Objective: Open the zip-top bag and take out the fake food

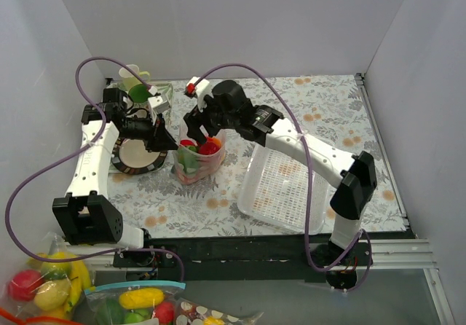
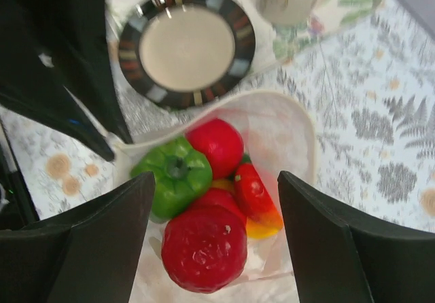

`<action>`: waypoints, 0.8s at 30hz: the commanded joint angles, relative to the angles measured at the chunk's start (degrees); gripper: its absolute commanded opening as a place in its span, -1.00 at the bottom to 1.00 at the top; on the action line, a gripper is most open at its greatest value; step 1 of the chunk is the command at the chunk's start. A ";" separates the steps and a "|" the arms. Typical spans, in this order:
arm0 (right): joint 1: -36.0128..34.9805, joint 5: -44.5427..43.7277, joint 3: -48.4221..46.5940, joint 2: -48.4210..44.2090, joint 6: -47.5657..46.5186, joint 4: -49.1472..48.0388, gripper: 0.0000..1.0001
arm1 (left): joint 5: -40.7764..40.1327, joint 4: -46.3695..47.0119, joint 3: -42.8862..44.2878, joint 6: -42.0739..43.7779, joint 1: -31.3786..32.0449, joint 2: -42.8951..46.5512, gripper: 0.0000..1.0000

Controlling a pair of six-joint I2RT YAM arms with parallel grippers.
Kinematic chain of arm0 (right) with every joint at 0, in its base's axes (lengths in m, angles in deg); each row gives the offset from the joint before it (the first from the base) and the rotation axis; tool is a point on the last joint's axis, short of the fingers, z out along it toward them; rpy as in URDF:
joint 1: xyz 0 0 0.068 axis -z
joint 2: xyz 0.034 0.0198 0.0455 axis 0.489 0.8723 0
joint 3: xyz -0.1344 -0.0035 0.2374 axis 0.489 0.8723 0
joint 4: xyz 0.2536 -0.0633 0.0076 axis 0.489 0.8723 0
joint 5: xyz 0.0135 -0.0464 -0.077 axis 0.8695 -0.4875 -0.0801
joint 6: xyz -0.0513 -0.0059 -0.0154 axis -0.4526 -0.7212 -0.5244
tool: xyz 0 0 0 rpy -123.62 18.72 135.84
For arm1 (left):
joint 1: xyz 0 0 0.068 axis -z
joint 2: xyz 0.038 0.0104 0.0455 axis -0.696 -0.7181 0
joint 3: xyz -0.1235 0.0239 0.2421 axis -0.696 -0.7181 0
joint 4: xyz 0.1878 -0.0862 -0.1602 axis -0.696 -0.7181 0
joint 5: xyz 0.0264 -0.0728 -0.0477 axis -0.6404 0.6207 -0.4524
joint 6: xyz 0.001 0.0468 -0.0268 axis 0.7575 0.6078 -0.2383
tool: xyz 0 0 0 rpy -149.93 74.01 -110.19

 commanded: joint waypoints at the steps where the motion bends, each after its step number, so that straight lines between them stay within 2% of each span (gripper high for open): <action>1: -1.08 -7.20 -6.16 4.19 -1.25 13.89 0.66 | 2.10 -1.07 -0.28 0.92 0.34 3.95 -0.85; 3: -1.00 -9.48 -5.46 4.46 -0.38 15.38 0.70 | 2.19 -1.15 -0.19 0.84 0.43 4.12 -0.85; 7: -1.61 -11.41 -4.06 4.46 -0.20 19.16 0.97 | 2.45 -1.15 -0.37 1.01 0.52 4.04 -0.85; 12: -3.19 -14.58 -2.04 3.84 -0.20 22.60 0.97 | 3.42 -0.89 -0.81 0.84 0.69 4.21 -0.85; 15: -3.63 -13.53 0.24 3.75 0.86 23.04 0.97 | 4.73 -1.07 -0.72 0.66 1.04 4.21 -0.84; 19: -4.25 -11.42 5.60 2.79 3.31 21.64 0.97 | 5.44 -0.63 -1.16 -0.22 1.57 4.83 -0.81; 24: -7.14 -11.15 17.11 -0.63 7.53 17.96 0.97 | 4.74 -0.01 -2.13 0.04 1.57 5.79 -0.82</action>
